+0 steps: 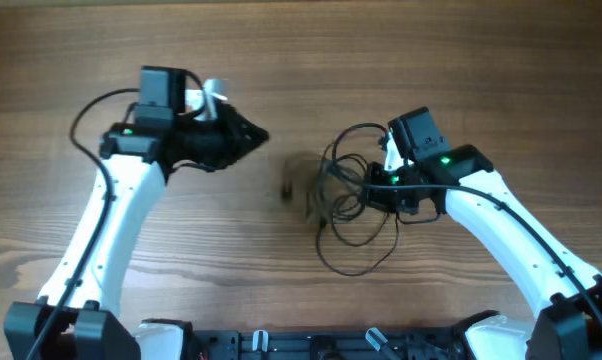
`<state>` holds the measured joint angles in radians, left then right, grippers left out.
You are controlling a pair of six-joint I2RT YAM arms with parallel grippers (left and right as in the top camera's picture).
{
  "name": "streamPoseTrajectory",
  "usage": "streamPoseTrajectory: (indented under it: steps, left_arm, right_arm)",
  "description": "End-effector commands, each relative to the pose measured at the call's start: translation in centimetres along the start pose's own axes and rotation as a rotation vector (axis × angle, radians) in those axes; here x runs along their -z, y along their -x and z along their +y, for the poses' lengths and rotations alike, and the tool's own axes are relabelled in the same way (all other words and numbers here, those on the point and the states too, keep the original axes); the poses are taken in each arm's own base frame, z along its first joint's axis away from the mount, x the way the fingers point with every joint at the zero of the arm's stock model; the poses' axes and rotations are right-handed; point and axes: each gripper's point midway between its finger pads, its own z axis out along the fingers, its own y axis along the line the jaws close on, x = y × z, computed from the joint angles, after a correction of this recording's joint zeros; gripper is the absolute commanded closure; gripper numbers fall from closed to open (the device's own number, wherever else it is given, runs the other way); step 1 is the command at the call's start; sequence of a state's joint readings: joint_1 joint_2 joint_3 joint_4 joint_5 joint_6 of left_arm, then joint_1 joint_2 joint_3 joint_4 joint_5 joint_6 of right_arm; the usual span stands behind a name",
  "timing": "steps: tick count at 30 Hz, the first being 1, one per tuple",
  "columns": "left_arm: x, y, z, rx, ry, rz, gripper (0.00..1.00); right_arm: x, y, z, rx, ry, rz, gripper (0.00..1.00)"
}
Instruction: Untangle cables
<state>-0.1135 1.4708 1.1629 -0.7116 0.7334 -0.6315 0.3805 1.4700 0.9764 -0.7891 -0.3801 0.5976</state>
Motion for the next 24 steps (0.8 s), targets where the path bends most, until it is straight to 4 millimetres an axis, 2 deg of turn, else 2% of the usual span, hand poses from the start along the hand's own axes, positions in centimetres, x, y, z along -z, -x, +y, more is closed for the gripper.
streamPoseTrajectory:
  steps: [1, 3, 4, 6, 7, 8, 10, 11, 14, 17, 20, 21, 22, 24]
  left_arm:
    - [1.3, 1.6, 2.0, 0.023, 0.125, -0.104, 0.6]
    - [1.4, 1.2, 3.0, 0.047, 0.172, -0.099, 0.59]
    - [1.4, 0.9, 3.1, 0.037, 0.178, -0.089, 0.58]
    - [1.1, 0.2, 3.2, 0.006, 0.19, -0.06, 0.58]
    - [0.6, -0.6, 2.9, -0.034, 0.193, -0.035, 0.56]
    - [0.3, -1.3, 2.6, -0.067, 0.192, -0.012, 0.5]
    - [-0.8, -3.3, 0.9, -0.192, 0.135, 0.071, 0.27]
    - [-1.3, -4.3, 0.3, -0.254, 0.118, 0.104, 0.21]
    - [-2.2, -5.7, -0.2, -0.356, 0.126, 0.138, 0.16]
    - [-2.5, -5.8, 0.1, -0.379, 0.167, 0.128, 0.14]
    - [-2.5, -5.7, 0.2, -0.379, 0.174, 0.123, 0.14]
    - [-2.5, -5.5, 0.5, -0.38, 0.189, 0.113, 0.19]
    - [-2.4, -5.2, 0.8, -0.382, 0.21, 0.1, 0.33]
    - [-2.4, -4.9, 1.2, -0.382, 0.238, 0.086, 0.5]
  right_arm:
    - [-0.3, 0.3, -0.8, 0.044, -0.038, -0.012, 0.96]
    - [-0.3, 0.0, 0.3, 0.108, 0.024, 0.013, 0.96]
    - [-0.3, -0.4, 1.7, 0.176, 0.1, 0.032, 0.96]
    - [1.0, -1.7, 6.4, 0.374, 0.382, 0.079, 0.96]
    - [2.4, -2.4, 9.0, 0.462, 0.555, 0.093, 0.96]
    - [3.2, -2.5, 10.3, 0.497, 0.638, 0.09, 0.96]
    - [3.6, -2.0, 11.1, 0.505, 0.673, 0.068, 0.96]
    - [3.6, -1.9, 11.1, 0.505, 0.674, 0.066, 0.96]
    - [4.0, -2.2, 11.5, 0.511, 0.704, 0.079, 0.96]
    - [4.3, -2.5, 11.8, 0.519, 0.731, 0.088, 0.96]
    - [4.3, -2.5, 11.8, 0.518, 0.73, 0.088, 0.96]
    - [4.3, -2.5, 11.8, 0.518, 0.73, 0.088, 0.96]
    - [4.3, -2.4, 11.8, 0.518, 0.73, 0.087, 0.96]
    - [4.0, -2.1, 11.5, 0.503, 0.701, 0.076, 0.96]
